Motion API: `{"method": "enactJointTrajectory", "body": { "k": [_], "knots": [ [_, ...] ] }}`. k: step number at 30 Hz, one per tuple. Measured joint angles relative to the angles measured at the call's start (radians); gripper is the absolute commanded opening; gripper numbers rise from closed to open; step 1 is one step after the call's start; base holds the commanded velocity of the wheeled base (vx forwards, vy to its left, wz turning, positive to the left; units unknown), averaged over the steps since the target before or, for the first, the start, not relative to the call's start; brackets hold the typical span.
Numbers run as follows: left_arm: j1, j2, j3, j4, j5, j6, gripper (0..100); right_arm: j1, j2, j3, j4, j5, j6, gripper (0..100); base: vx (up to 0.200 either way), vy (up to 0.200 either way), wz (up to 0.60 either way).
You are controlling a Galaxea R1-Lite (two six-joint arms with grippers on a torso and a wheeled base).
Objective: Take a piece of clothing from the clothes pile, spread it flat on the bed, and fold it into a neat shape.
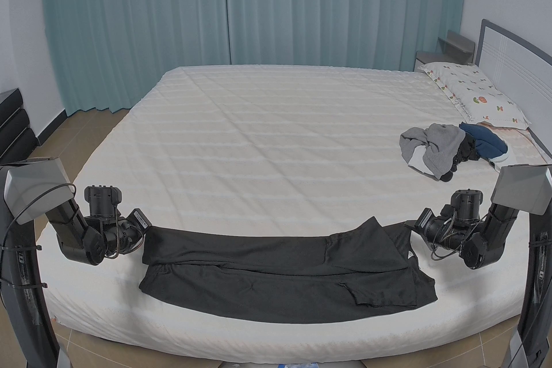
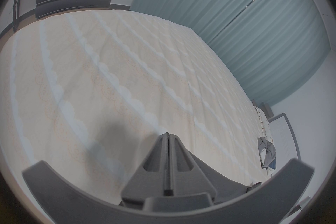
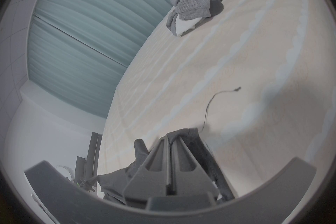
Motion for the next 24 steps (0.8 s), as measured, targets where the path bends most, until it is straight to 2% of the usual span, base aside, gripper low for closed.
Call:
{"method": "enactJointTrajectory", "body": {
  "k": [13,14,15,16,24],
  "knots": [
    [-0.001,0.005,0.001,0.005,-0.001,0.000,0,-0.011,0.039,-0.069,0.001,0.005,-0.007,0,0.000,0.000,0.00],
    [-0.002,0.006,0.002,0.006,-0.001,0.000,0,-0.010,0.043,-0.069,0.000,0.005,-0.011,100,0.000,0.000,0.00],
    [-0.003,0.006,0.003,0.006,-0.002,0.001,0,-0.010,0.047,-0.068,-0.002,0.005,-0.013,100,0.000,0.000,0.00],
    [-0.004,0.006,0.004,0.007,-0.002,0.001,100,-0.010,0.048,-0.067,-0.004,0.005,-0.013,100,0.000,0.000,0.00],
    [-0.007,0.005,0.003,0.007,-0.003,-0.002,100,-0.015,0.029,-0.020,-0.030,0.010,-0.008,100,0.000,0.000,0.00]
  ]
}}
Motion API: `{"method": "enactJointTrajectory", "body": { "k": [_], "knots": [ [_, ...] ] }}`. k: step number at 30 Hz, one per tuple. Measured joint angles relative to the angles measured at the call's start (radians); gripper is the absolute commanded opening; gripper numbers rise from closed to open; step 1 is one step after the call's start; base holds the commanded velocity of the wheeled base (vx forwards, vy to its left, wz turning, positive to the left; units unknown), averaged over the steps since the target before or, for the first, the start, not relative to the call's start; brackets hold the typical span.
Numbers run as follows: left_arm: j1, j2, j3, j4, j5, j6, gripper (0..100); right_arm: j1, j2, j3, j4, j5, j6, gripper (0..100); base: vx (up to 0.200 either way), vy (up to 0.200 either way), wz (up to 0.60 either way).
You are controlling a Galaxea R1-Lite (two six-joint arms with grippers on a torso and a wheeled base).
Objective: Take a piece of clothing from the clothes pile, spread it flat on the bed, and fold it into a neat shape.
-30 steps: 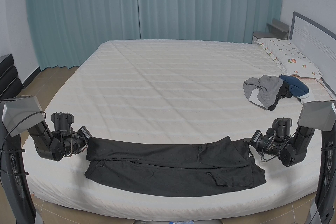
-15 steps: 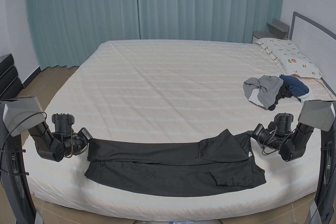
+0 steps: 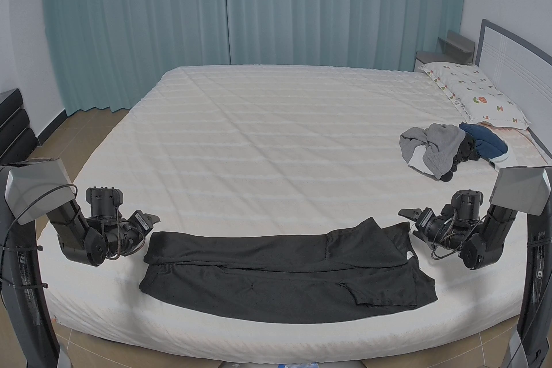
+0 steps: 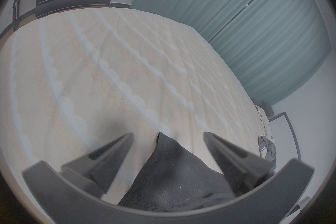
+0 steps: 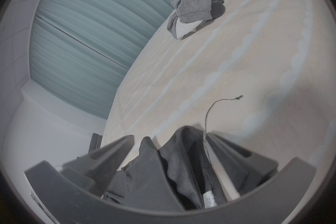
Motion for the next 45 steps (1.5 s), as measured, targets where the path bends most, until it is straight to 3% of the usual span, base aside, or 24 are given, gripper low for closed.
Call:
{"method": "enactJointTrajectory", "body": {
  "k": [8,17,27,39,40,45],
  "knots": [
    [0.015,-0.056,0.018,0.005,-0.016,-0.001,100,0.004,-0.081,0.190,-0.087,0.003,0.020,100,0.000,0.000,0.00],
    [0.019,-0.144,0.114,0.008,-0.044,-0.004,100,0.029,-0.171,0.425,-0.245,-0.001,0.141,100,-0.178,0.000,0.00],
    [0.003,-0.150,0.266,-0.001,-0.041,0.003,100,0.031,-0.173,0.536,-0.349,-0.006,0.204,100,-0.020,0.000,0.00],
    [-0.063,-0.087,0.254,-0.030,0.017,0.004,100,0.023,-0.162,0.561,-0.351,-0.003,0.216,100,0.000,0.000,0.00],
    [-0.067,-0.083,0.248,-0.030,0.018,0.006,0,0.023,-0.162,0.563,-0.350,-0.003,0.216,100,0.000,0.000,0.00],
    [-0.077,-0.064,0.231,-0.028,0.038,0.040,0,0.022,-0.163,0.564,-0.350,-0.004,0.216,100,0.000,0.000,0.00]
  ]
}}
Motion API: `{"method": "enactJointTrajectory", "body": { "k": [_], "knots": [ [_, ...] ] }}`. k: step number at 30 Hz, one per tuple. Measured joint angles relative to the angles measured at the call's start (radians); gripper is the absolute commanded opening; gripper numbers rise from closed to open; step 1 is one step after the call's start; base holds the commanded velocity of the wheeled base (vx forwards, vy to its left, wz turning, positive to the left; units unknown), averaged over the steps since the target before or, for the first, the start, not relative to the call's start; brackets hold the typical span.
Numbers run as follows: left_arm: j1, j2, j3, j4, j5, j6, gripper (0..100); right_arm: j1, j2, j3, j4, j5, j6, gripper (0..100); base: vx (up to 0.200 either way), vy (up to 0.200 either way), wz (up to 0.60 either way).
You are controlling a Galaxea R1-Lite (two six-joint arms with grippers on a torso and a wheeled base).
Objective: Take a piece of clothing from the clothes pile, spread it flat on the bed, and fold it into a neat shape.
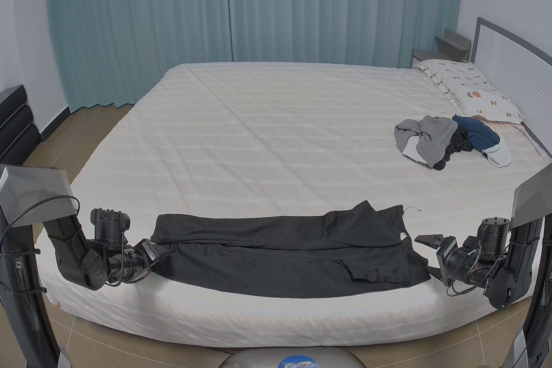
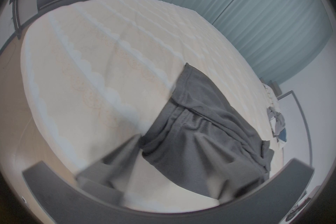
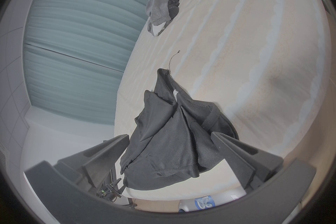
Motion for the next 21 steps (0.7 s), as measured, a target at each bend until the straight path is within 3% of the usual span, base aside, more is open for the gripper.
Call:
{"method": "enactJointTrajectory", "body": {
  "k": [8,21],
  "knots": [
    [0.008,0.031,0.014,0.001,0.060,0.066,0,-0.005,-0.003,0.001,0.000,0.000,0.001,100,0.000,0.000,0.00],
    [0.010,0.021,0.096,0.009,0.113,0.078,0,-0.019,-0.005,0.001,0.000,0.000,0.000,100,0.000,0.000,0.00]
  ]
}}
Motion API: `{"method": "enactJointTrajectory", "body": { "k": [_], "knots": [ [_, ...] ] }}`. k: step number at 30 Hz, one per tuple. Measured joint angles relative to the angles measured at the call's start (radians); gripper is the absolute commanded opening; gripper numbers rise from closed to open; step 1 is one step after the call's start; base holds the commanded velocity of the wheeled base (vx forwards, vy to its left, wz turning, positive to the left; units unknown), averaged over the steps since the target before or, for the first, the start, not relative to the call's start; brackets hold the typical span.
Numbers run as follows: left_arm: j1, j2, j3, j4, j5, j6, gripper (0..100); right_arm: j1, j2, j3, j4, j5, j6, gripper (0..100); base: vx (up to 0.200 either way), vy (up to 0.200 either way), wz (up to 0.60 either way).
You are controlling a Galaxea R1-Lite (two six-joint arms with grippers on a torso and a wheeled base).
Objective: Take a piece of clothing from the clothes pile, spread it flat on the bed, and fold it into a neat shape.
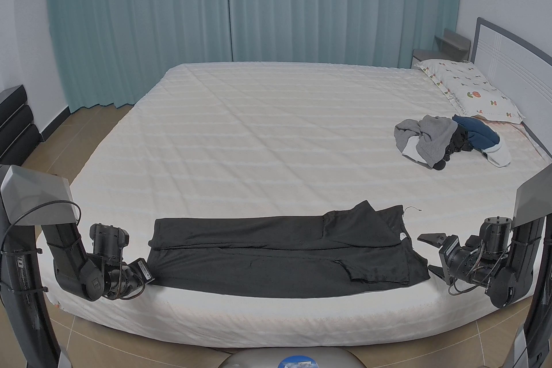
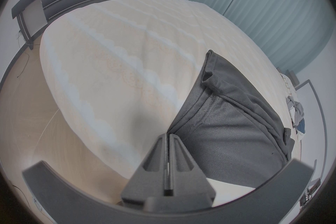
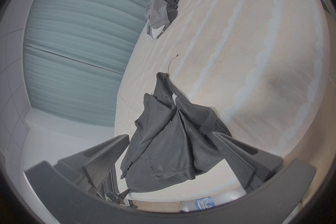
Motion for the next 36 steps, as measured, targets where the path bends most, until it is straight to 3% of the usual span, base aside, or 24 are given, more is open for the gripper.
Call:
{"method": "enactJointTrajectory", "body": {
  "k": [10,11,26,36],
  "knots": [
    [0.000,-0.011,0.037,0.001,0.000,0.024,0,-0.001,0.000,0.002,0.000,0.000,0.000,100,0.000,0.000,0.00],
    [0.000,-0.011,0.039,0.001,0.000,0.023,100,-0.001,0.000,0.002,0.000,0.001,0.000,100,0.000,0.000,0.00],
    [0.036,-0.119,0.028,0.022,-0.010,0.015,100,0.001,0.000,0.004,0.000,0.001,0.000,100,0.000,0.000,0.00],
    [0.060,-0.203,-0.083,0.156,-0.027,-0.021,100,0.007,0.000,0.005,0.000,0.001,-0.001,100,0.000,0.000,0.00]
  ]
}}
